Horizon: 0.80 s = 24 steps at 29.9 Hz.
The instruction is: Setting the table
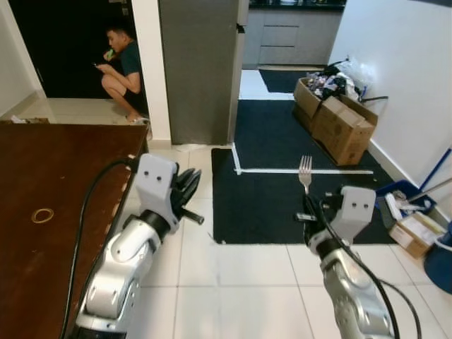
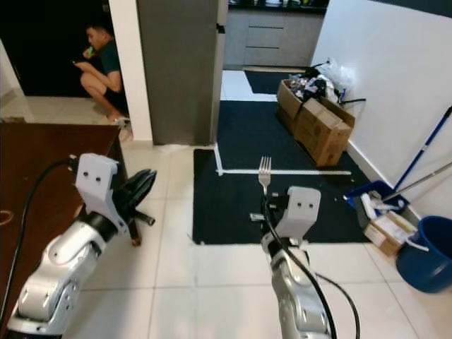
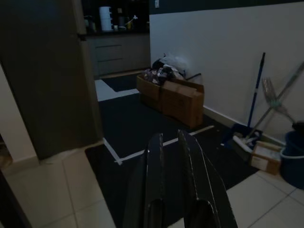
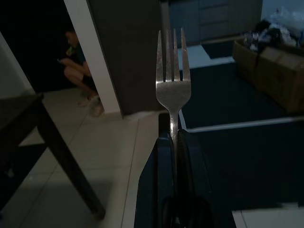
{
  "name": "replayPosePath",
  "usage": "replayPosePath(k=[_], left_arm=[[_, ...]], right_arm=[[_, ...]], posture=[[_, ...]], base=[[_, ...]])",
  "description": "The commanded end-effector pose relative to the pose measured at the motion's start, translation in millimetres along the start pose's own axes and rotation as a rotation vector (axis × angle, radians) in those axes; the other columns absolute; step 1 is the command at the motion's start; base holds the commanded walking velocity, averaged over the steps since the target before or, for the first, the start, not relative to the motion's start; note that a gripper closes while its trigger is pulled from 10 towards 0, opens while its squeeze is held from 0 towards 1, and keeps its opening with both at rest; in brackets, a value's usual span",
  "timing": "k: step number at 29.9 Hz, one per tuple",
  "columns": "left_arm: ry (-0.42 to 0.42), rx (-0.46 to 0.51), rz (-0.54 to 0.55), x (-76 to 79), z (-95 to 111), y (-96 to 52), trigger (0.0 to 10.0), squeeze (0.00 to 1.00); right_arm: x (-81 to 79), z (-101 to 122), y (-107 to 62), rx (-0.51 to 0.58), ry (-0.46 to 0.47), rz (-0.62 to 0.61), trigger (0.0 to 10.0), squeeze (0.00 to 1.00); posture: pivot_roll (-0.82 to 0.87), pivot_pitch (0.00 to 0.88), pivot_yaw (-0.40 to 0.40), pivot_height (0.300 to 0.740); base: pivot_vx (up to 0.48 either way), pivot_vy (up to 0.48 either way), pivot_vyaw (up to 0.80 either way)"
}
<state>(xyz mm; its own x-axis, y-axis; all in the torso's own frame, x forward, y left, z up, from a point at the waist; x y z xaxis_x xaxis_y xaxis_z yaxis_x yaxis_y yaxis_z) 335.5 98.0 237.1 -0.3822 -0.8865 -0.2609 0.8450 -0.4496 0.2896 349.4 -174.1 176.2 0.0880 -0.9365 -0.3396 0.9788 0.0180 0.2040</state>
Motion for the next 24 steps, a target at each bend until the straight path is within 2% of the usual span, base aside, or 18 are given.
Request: replayPosePath(k=[1,14,16,24], left_arm=[[-0.001,-0.019,0.007,-3.1,-5,-3.1,10.0,0.00],[-0.005,-0.025,0.008,-3.1,-6,-3.0,10.0,0.00],[-0.025,-0.054,0.015,-2.9,-9,-3.1,10.0,0.00],[-0.047,-0.075,0.024,-2.6,-11,-5.2,10.0,0.00]], right_arm=[[-2.4,-1,-1.0,0.000,0.004,0.005,10.0,0.00],[-0.1,-4,-2.6,-0.007,0.006,-0.006,10.0,0.00],[-0.5,-4,-2.8,-0.011,0.013,0.000,10.0,0.00],[-11.3,-6,-4.4,-0.027,0.038,0.056,10.0,0.00]], posture=[[0.10,0.033,0.024,0.740],[0.10,0.034,0.027,0.740],[0.10,0.034,0.027,0.740],[0.10,0.042,0.029,0.740]], base=[[0.480,0.000,0.00],[0.480,0.000,0.00],[0.000,0.000,0.25],[0.000,0.000,0.80]])
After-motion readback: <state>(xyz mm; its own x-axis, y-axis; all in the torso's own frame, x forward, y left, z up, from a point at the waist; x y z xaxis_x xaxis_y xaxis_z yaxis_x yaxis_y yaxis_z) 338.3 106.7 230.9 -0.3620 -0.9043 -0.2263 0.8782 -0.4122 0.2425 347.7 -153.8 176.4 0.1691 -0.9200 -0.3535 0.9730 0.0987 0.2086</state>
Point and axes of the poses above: a point about 5 cm out from each wrist's last joint towards the gripper, its own y axis pointing out of the wrist towards the gripper, its own z axis along the axis of the wrist's last joint, x = y × z, the point moved 3 cm from there along y, pointing out of the wrist towards the gripper, and after that the axes turned 9 degrees about y, right-handed, at the moved point
